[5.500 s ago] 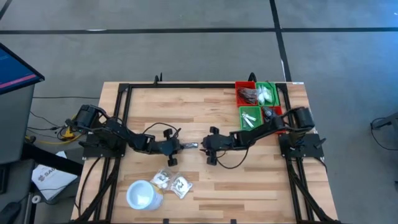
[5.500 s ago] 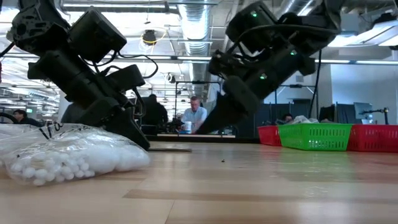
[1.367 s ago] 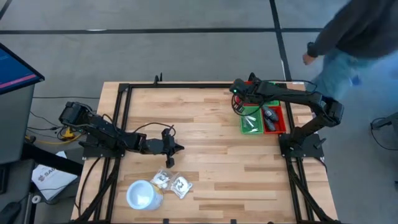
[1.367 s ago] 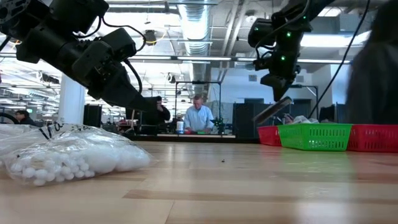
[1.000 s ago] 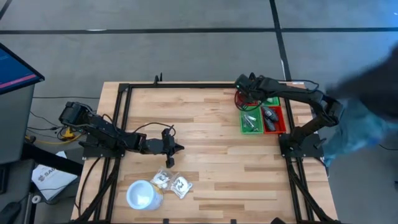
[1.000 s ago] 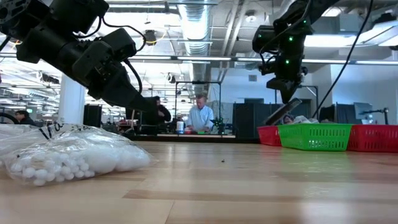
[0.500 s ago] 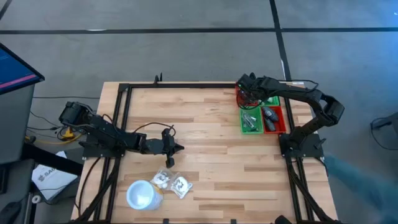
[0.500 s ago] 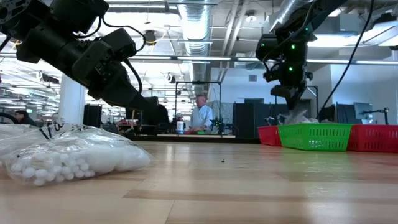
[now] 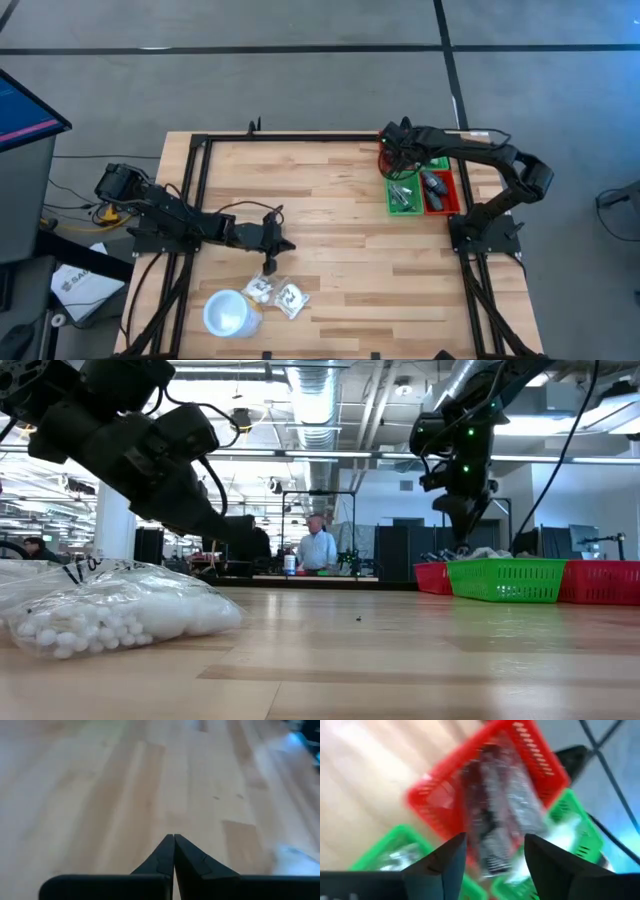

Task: Pick & Place Travel size toiletries
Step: Put the white cotton pack into the top green bin

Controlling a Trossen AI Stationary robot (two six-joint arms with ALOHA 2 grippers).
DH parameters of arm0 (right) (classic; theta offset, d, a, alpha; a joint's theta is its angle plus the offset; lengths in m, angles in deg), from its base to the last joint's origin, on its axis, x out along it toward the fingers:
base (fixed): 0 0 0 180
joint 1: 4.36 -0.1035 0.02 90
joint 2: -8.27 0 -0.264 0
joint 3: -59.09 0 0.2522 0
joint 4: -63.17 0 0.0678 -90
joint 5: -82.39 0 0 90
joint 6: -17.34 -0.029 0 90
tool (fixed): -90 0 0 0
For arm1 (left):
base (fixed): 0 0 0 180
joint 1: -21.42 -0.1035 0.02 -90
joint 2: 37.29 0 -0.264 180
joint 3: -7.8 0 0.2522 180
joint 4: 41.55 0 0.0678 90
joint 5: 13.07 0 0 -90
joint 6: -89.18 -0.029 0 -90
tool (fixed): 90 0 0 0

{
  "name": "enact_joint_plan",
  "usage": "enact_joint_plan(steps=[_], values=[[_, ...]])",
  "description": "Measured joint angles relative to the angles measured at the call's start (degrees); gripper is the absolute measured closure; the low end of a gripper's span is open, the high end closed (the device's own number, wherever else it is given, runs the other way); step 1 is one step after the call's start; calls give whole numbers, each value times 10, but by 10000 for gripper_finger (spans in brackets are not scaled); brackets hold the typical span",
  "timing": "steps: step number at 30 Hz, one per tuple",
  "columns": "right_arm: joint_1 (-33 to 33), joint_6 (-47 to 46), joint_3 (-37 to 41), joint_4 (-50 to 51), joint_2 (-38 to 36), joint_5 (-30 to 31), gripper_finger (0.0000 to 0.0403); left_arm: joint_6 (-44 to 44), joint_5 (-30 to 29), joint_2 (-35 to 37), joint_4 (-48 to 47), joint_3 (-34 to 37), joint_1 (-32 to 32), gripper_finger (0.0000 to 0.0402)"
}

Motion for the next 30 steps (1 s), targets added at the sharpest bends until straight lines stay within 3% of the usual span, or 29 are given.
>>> enact_joint_plan(steps=[5, 11, 20, 30], values=[[-35, 5, 0, 0, 0, -19, 198, 26, 75, 0, -15, 0, 1, 380], [-72, 1, 0, -3, 0, -19, 192, 46, 145, 0, -21, 0, 3, 322], [-115, -5, 0, -32, 0, -20, 204, 116, 186, 0, -47, 0, 12, 245], [-130, -5, 0, -41, 0, -19, 214, 176, 232, -16, -47, 0, 12, 232]])
